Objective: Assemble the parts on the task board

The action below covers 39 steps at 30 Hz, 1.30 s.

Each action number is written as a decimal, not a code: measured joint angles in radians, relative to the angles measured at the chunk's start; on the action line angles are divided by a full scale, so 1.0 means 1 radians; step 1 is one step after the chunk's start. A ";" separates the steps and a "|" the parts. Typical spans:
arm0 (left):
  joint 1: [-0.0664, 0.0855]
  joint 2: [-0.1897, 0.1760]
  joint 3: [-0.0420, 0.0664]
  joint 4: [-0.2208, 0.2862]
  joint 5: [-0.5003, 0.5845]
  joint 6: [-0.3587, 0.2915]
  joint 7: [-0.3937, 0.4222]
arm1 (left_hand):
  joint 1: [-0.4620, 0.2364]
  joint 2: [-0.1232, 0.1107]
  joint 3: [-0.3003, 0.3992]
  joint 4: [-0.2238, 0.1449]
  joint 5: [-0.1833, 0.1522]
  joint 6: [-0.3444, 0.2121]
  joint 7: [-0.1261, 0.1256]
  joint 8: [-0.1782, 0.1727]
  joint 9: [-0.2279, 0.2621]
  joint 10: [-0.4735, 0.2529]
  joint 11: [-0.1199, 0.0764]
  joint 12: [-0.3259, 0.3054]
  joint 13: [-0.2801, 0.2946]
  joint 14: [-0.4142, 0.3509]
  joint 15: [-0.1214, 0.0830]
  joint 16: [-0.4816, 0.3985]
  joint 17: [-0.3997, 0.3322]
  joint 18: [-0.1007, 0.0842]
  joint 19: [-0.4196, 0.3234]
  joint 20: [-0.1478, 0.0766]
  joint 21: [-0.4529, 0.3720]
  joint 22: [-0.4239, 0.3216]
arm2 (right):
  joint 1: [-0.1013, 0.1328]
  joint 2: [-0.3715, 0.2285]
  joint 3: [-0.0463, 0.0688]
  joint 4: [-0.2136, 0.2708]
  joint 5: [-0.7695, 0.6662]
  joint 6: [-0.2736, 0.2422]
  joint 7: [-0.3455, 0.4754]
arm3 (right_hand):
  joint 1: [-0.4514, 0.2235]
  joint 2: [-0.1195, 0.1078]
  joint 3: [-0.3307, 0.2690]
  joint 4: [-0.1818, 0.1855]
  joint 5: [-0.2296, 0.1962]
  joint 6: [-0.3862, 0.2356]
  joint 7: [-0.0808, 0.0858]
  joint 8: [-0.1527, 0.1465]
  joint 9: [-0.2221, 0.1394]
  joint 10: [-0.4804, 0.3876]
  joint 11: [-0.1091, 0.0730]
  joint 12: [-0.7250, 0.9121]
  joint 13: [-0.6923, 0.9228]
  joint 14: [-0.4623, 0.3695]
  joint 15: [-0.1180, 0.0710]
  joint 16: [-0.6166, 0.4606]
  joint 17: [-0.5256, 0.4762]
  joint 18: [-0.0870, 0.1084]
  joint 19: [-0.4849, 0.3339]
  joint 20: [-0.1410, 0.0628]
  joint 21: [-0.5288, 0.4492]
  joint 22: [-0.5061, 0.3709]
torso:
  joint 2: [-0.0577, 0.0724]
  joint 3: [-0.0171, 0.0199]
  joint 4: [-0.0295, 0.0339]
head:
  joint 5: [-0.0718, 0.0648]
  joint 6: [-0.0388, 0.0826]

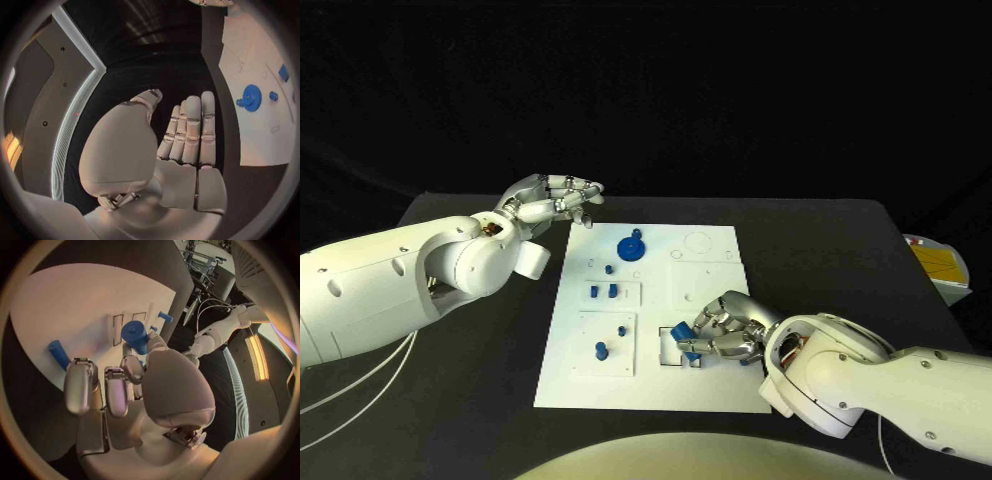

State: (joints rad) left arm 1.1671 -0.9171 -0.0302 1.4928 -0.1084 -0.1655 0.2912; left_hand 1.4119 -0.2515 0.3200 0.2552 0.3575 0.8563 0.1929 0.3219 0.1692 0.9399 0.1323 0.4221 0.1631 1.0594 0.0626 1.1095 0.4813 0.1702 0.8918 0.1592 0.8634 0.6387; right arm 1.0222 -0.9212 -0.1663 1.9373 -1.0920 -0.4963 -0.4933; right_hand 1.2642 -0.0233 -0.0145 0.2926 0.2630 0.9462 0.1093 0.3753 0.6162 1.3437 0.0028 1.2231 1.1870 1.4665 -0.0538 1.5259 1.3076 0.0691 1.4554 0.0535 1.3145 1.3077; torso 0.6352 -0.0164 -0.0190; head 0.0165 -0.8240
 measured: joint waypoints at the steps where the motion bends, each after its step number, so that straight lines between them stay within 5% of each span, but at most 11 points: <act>1: 0.000 0.000 0.000 0.000 0.000 0.000 0.000 | 0.000 0.000 0.000 0.000 0.000 0.000 0.000 0.000 0.000 0.000 0.000 0.000 0.000 0.000 0.000 0.000 0.000 0.000 0.000 0.000 0.000 0.000 | 0.000 0.005 0.000 -0.006 0.002 0.003 0.000 | -0.015 0.001 0.001 0.001 0.000 0.001 0.001 0.000 0.000 0.003 -0.002 0.006 0.007 0.000 0.000 0.000 0.000 0.000 0.000 0.000 0.000 0.000 | 0.000 0.0002 0.0000 | 0.000 0.000; 4: 0.000 0.000 0.000 0.001 0.000 0.001 -0.001 | 0.000 0.000 0.000 0.000 0.000 0.000 0.000 0.000 0.000 0.000 0.000 0.000 0.000 0.000 0.000 0.000 0.000 0.000 0.000 0.000 0.000 0.000 | -0.001 0.019 0.000 -0.025 0.004 0.015 -0.002 | -0.060 -0.004 -0.014 0.001 0.044 0.004 0.003 0.038 0.007 0.015 -0.005 0.020 0.026 -0.001 -0.006 0.000 0.000 0.000 0.003 -0.003 0.000 0.000 | 0.000 0.0002 0.0000 | 0.002 -0.001; 7: 0.000 0.000 0.000 0.002 0.000 0.001 -0.002 | 0.000 0.000 0.000 0.000 0.000 0.000 0.000 0.000 0.000 0.000 0.000 0.000 0.000 0.000 0.000 0.000 0.000 0.000 0.000 0.000 0.000 0.000 | -0.002 0.031 0.000 -0.039 0.004 0.026 -0.005 | -0.075 -0.011 -0.023 0.000 0.069 0.011 0.002 0.041 0.041 0.018 -0.008 0.025 0.036 0.000 -0.007 0.000 0.000 0.000 0.003 -0.003 0.000 0.000 | 0.000 0.0003 -0.0002 | 0.003 -0.001; 14: 0.000 0.000 0.000 0.002 0.000 0.003 -0.003 | 0.002 0.007 0.000 0.000 0.000 0.000 0.000 0.000 0.000 0.000 0.000 0.000 0.001 0.000 0.000 0.000 0.000 0.000 0.000 0.000 0.000 -0.001 | -0.004 0.056 0.000 -0.061 -0.006 0.051 -0.014 | -0.097 -0.020 -0.048 0.000 0.042 0.044 -0.035 0.051 0.049 0.025 -0.009 0.029 0.045 0.000 -0.007 0.000 0.000 0.000 0.003 -0.003 0.000 0.000 | 0.000 0.0008 -0.0007 | 0.006 -0.001; 22: 0.000 -0.002 0.000 0.003 0.000 0.004 -0.005 | 0.000 0.008 0.000 0.000 0.000 0.000 0.000 0.000 0.000 0.000 0.000 0.000 0.001 0.000 0.000 0.000 0.000 0.000 0.000 0.000 0.000 -0.002 | -0.004 0.066 0.000 -0.069 -0.023 0.071 -0.018 | -0.100 -0.018 -0.054 -0.001 0.035 0.049 -0.040 0.055 0.050 0.024 -0.009 0.033 0.052 0.000 -0.007 0.000 0.000 0.000 0.003 -0.003 0.000 0.000 | 0.000 0.0009 -0.0007 | 0.008 -0.004; 26: 0.000 -0.002 0.000 0.003 0.000 0.004 -0.007 | 0.000 0.008 0.000 0.000 0.000 0.000 0.000 0.000 0.000 -0.003 -0.003 0.000 0.001 0.000 0.000 0.000 0.000 0.000 0.000 0.000 0.000 -0.002 | -0.005 0.069 0.000 -0.072 -0.032 0.076 -0.020 | -0.116 -0.012 -0.076 -0.001 -0.014 0.053 -0.044 0.062 0.058 0.028 -0.012 0.033 0.054 0.000 -0.007 0.000 0.000 0.000 0.003 -0.003 0.000 0.000 | -0.001 0.0008 -0.0007 | 0.008 -0.004; 29: 0.000 -0.002 0.000 0.003 0.000 0.004 -0.007 | 0.005 0.013 0.000 0.000 0.000 0.000 0.000 0.000 0.000 -0.006 -0.001 0.000 0.001 0.000 0.000 0.000 0.000 0.000 0.000 0.000 0.000 -0.002 | -0.007 0.070 -0.001 -0.075 -0.039 0.078 -0.023 | -0.150 0.002 -0.125 0.000 -0.125 0.045 -0.047 0.078 0.065 0.028 -0.012 0.033 0.057 0.000 -0.007 0.000 0.000 0.000 0.003 -0.004 -0.008 0.000 | -0.001 0.0008 -0.0007 | 0.009 -0.004; 32: 0.000 -0.002 0.000 0.004 0.000 0.004 -0.008 | 0.005 0.013 0.000 0.000 0.000 0.000 0.000 0.000 0.000 -0.007 0.000 0.000 0.001 0.000 0.000 0.000 0.000 0.000 0.000 0.000 0.000 -0.002 | -0.007 0.072 -0.001 -0.076 -0.048 0.079 -0.026 | -0.153 0.003 -0.159 0.000 -0.184 0.044 -0.045 0.081 0.068 0.028 -0.012 0.027 0.057 0.000 -0.007 0.000 0.000 0.000 0.000 -0.007 -0.020 0.000 | -0.001 0.0005 -0.0007 | 0.009 -0.003; 39: 0.000 -0.003 0.000 0.004 0.000 0.005 -0.009 | 0.005 0.013 0.000 0.000 0.000 0.000 0.000 0.000 0.000 -0.007 0.000 0.000 0.001 0.000 0.000 0.000 0.000 0.000 0.000 0.000 0.000 -0.002 | -0.007 0.073 -0.001 -0.075 -0.072 0.077 -0.028 | -0.169 -0.014 -0.195 0.004 -0.209 0.037 -0.046 0.089 0.071 0.028 -0.012 0.023 0.059 0.000 -0.007 0.000 0.000 0.000 0.000 -0.007 -0.020 0.000 | -0.001 0.0004 -0.0007 | 0.008 -0.003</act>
State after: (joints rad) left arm 1.1672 -0.9204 -0.0301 1.4968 -0.1081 -0.1608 0.2823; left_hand 1.4165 -0.2389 0.3201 0.2551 0.3575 0.8562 0.1928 0.3219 0.1691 0.9327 0.1323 0.4219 0.1637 1.0594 0.0626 1.1094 0.4812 0.1702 0.8918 0.1591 0.8636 0.6369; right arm 1.0150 -0.8483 -0.1674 1.8621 -1.1639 -0.4189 -0.5215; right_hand 1.0947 -0.0369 -0.2097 0.2966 0.0539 0.9832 0.0634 0.4641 0.6875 1.3716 -0.0095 1.2464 1.2457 1.4665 -0.0610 1.5258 1.3074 0.0691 1.4552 0.0466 1.2945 1.3081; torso 0.6340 -0.0160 -0.0197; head 0.0248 -0.8268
